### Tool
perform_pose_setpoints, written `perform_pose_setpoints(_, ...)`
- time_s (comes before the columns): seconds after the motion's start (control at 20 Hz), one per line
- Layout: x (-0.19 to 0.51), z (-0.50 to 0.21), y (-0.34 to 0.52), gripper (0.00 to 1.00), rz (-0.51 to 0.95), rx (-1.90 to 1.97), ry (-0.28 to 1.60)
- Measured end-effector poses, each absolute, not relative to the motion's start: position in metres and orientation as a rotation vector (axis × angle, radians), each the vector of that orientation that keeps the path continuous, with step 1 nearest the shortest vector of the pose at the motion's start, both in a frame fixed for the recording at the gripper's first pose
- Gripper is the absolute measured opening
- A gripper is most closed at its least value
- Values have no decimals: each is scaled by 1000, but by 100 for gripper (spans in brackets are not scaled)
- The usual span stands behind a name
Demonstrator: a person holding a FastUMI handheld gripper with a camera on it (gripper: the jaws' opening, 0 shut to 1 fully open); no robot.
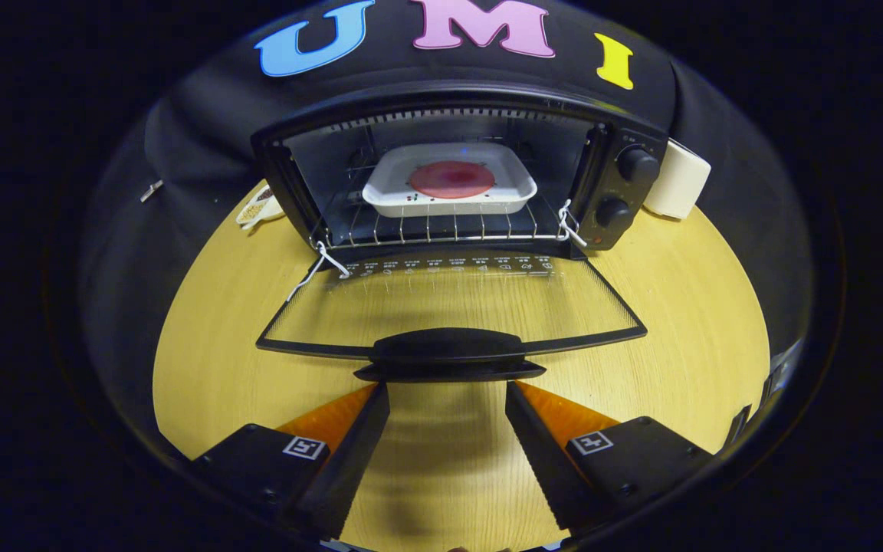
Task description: Open the toaster oven, put the food inside, and close the toaster oven door.
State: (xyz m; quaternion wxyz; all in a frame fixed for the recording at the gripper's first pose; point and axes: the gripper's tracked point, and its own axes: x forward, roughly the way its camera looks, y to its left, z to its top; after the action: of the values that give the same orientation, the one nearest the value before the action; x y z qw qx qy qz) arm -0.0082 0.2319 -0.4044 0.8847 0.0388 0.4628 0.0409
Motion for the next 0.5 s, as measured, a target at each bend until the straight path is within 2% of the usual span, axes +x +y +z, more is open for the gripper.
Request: perform_pose_setpoints(0.5, 3, -333, 230, 99, 102, 134, 793)
